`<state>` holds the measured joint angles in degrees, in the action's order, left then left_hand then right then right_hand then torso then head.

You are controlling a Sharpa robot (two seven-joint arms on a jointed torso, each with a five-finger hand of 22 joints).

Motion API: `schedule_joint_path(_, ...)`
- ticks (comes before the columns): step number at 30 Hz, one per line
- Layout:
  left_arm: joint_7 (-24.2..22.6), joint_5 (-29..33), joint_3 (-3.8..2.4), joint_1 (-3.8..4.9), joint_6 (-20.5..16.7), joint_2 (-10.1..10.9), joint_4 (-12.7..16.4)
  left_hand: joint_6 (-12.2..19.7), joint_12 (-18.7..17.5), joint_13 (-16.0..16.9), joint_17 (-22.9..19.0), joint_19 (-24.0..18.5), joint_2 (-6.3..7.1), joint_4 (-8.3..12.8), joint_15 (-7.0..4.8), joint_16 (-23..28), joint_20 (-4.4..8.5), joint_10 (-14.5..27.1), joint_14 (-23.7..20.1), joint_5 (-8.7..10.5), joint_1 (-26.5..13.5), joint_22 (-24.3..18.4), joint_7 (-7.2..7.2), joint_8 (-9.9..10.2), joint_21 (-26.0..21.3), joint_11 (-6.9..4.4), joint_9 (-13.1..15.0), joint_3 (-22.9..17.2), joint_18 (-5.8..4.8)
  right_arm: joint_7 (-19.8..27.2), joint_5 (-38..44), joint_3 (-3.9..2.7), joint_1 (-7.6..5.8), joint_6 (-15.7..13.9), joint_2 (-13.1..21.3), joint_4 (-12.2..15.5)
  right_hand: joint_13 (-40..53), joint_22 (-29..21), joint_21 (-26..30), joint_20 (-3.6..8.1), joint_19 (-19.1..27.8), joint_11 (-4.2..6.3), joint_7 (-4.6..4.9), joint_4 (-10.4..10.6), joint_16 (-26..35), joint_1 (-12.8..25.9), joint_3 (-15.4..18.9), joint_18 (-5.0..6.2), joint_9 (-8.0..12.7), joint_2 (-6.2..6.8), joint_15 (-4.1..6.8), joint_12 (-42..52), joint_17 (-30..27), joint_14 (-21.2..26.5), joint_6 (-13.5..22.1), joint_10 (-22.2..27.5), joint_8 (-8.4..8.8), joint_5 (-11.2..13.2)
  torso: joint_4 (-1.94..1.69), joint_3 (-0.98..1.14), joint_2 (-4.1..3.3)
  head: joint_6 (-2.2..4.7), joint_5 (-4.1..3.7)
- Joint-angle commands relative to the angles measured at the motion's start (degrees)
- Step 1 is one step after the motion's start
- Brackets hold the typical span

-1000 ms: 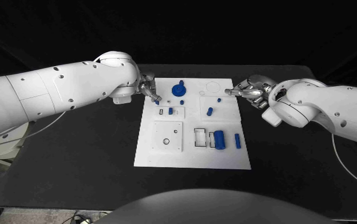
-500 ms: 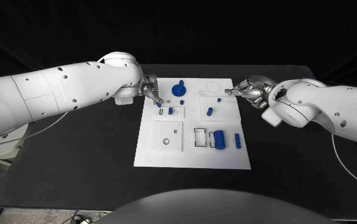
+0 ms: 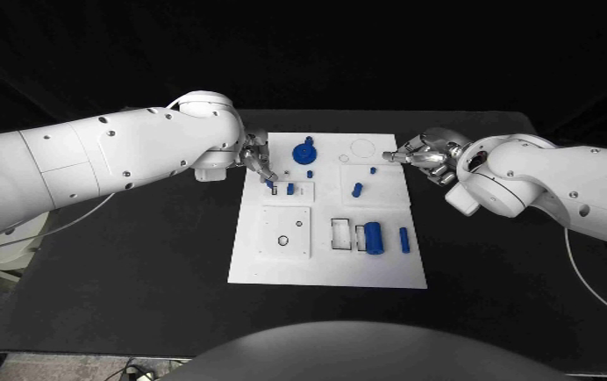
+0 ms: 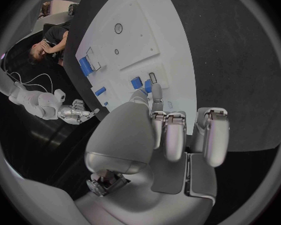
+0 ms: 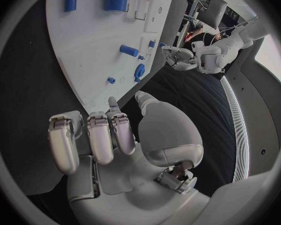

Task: Assemble the parts on the task board

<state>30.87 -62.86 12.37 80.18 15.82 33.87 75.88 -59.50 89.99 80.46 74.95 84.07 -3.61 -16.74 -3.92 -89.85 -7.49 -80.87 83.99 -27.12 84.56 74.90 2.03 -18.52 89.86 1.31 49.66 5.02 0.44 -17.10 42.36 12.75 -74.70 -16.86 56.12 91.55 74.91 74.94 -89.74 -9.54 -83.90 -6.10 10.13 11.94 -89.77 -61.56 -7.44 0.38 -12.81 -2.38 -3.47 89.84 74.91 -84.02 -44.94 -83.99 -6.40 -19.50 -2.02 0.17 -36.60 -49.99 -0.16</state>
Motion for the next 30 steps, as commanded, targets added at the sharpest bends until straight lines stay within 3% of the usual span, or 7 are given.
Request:
schedule_joint_path(1,0.27,0.15,-0.01,-0.09,1.27,-0.07,0.2,-0.59,0.01,9.54,15.05,5.93,-0.49,-0.01,-0.32,-0.15,-0.34,-9.13,6.01,-0.39,-0.03,15.1,-0.85,-0.33,0.14,-3.23,0.1,-0.32,-0.44,0.23,0.34,0.01,0.04,0.61,-0.03,0.02,15.09,15.06,-0.26,-0.46,-6.1,-0.57,0.41,-0.12,-0.23,-0.53,0.37,-0.38,-0.05,0.09,-0.33,0.16,15.09,-5.98,-0.07,-6.01,-0.27,-0.25,0.01,-0.02,-0.02,-0.01,-0.02)
schedule_joint_path(30,-0.83,0.48,0.0,-0.88,1.25,-1.09,-1.9,-0.67,0.01,9.54,15.05,5.93,-0.73,0.03,-0.35,-0.15,-0.36,-9.13,6.01,-0.34,0.08,15.1,-0.86,-0.19,0.14,-3.25,-0.01,-0.92,-0.44,0.28,0.34,0.01,0.08,0.56,-0.05,0.07,15.09,15.06,-0.26,-0.46,-6.1,-0.57,0.41,-0.12,-0.23,-0.53,0.37,-0.38,-0.05,0.09,-0.33,0.16,15.09,-5.98,-0.07,-6.01,-0.27,-0.25,0.02,0.02,-0.01,-0.01,-0.05)
